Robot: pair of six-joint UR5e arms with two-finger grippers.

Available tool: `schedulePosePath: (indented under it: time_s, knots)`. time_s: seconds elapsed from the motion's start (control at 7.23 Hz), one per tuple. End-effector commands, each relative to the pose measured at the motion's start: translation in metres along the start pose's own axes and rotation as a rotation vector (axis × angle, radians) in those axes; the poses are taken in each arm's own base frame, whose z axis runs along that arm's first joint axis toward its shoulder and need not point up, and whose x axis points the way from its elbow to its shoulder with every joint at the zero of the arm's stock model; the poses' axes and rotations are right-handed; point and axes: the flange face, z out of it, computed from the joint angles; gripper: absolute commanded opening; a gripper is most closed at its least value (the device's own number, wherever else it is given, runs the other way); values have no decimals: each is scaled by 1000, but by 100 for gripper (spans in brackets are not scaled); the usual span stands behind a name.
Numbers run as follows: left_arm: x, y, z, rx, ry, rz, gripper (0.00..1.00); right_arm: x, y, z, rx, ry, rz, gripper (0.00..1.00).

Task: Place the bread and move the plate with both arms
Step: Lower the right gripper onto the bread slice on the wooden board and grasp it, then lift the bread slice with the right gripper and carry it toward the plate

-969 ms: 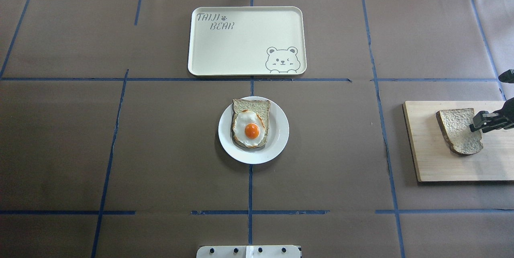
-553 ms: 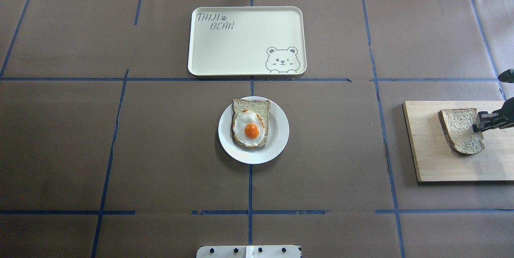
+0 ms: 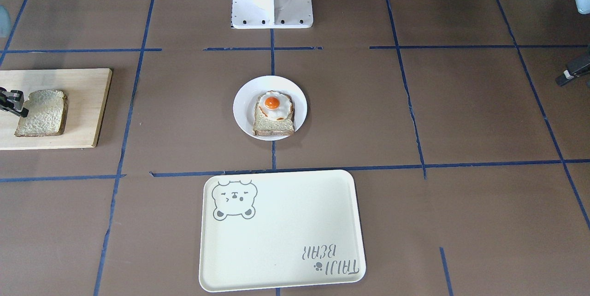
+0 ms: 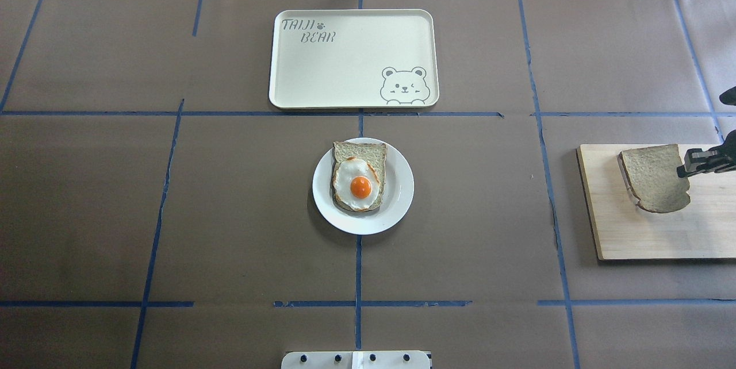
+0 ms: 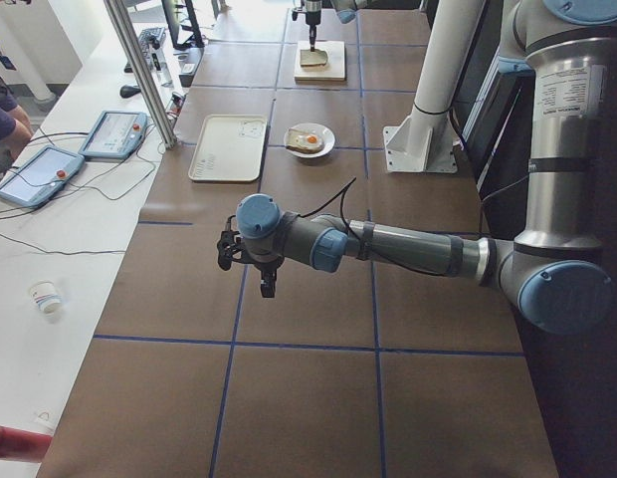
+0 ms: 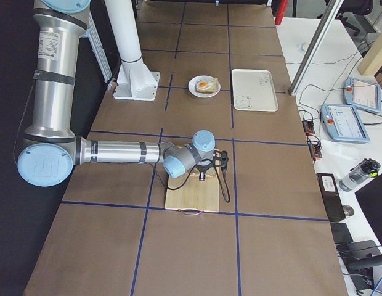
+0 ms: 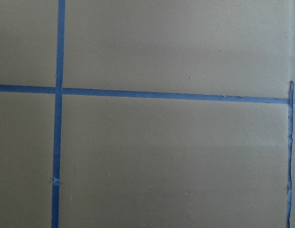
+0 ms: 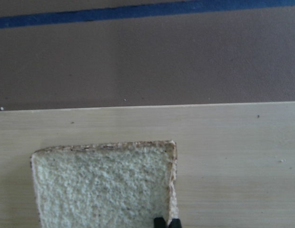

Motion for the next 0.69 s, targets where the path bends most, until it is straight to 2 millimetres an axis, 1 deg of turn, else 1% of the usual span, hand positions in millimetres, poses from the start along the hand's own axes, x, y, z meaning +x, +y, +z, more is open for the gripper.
schedulePosePath:
  time_s: [0.0,0.14,0.28,0.42,0.55]
  knots:
    - [0,0,1,-2,0,1,100,-47,-21,-60,87,-107,-46,0]
    - [-2,0,0,-1,-1,-5,100,-76,-38,-76,90,-172,-4,0]
    - [-2,0,0,-1,-1,-5,100,-121,-61,-97,117,-230,60,0]
    - [-2,0,0,-1,-1,-5,100,-177,-75,-114,122,-294,128,0]
    - [-2,0,1,-2,-1,-6,100,-243,-69,-121,92,-360,145,0]
